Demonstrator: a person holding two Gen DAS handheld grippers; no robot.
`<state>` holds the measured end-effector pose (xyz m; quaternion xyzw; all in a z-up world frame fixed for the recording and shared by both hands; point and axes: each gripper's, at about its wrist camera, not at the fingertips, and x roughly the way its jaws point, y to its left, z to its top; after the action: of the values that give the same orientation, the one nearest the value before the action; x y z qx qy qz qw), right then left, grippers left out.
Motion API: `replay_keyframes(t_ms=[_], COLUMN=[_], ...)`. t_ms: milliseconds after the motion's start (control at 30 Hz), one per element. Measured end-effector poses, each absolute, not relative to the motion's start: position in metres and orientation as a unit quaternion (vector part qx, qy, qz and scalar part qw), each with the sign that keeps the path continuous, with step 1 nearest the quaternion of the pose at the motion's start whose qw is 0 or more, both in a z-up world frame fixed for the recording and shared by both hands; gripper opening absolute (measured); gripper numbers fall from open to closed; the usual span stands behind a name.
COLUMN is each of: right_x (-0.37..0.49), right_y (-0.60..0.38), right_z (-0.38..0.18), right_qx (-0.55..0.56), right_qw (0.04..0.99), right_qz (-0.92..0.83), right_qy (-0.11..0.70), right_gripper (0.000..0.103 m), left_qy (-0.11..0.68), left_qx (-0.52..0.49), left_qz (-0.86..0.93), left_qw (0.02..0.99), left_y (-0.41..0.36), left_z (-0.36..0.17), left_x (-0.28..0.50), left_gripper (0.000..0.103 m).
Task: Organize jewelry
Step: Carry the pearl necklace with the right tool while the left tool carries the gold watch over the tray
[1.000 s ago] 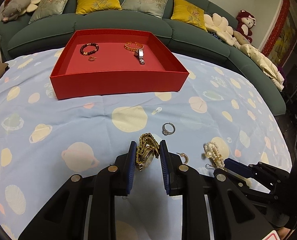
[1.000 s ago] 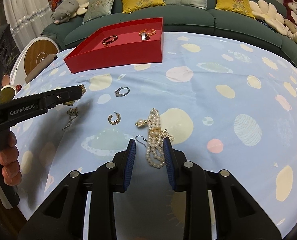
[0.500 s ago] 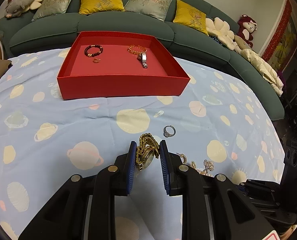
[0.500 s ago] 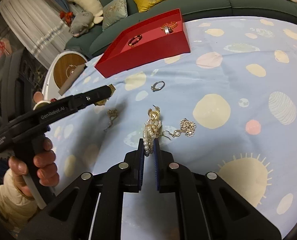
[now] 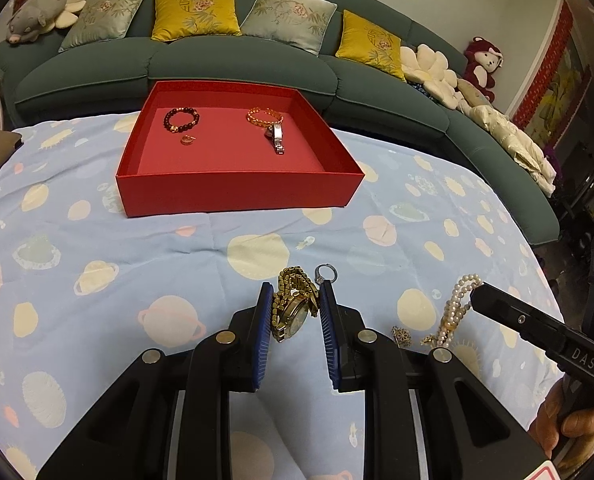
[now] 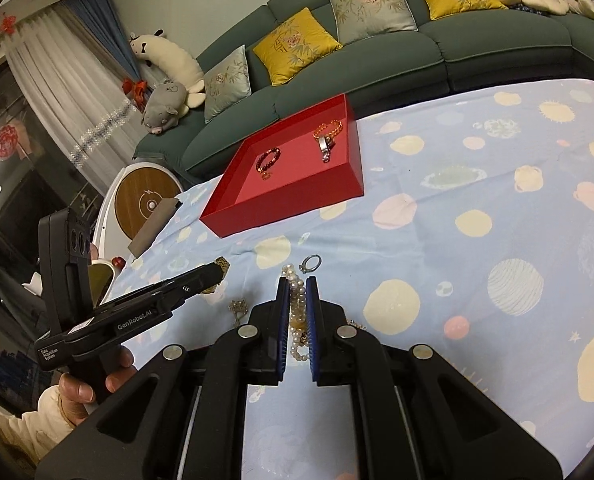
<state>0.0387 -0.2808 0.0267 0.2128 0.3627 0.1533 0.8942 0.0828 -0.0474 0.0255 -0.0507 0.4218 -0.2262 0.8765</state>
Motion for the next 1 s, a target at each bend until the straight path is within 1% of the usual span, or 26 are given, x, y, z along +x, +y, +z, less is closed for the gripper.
replay_keyframes(t_ms=[567,1000], right_x=[0.060,0.080], right_y=[-0.253,-0.240], right_z=[0.070,0.079], right_qx=[0.184,0.190], right_qw=[0.920,0.923], right_qz=[0.152,0.152], right_qy=[0.312,0.299], right_gripper=[0.007,0.007], left_qy=[0.391,0.384], left_qx=[-0.084,-0.101], left_qz=[-0.225,-0.207], left_qw=[0.889,0.894], left_y=[-0.016,0.009], left_z=[0.056,0.064], left_x=[0.077,0.082], left_gripper=[0.020,0.020])
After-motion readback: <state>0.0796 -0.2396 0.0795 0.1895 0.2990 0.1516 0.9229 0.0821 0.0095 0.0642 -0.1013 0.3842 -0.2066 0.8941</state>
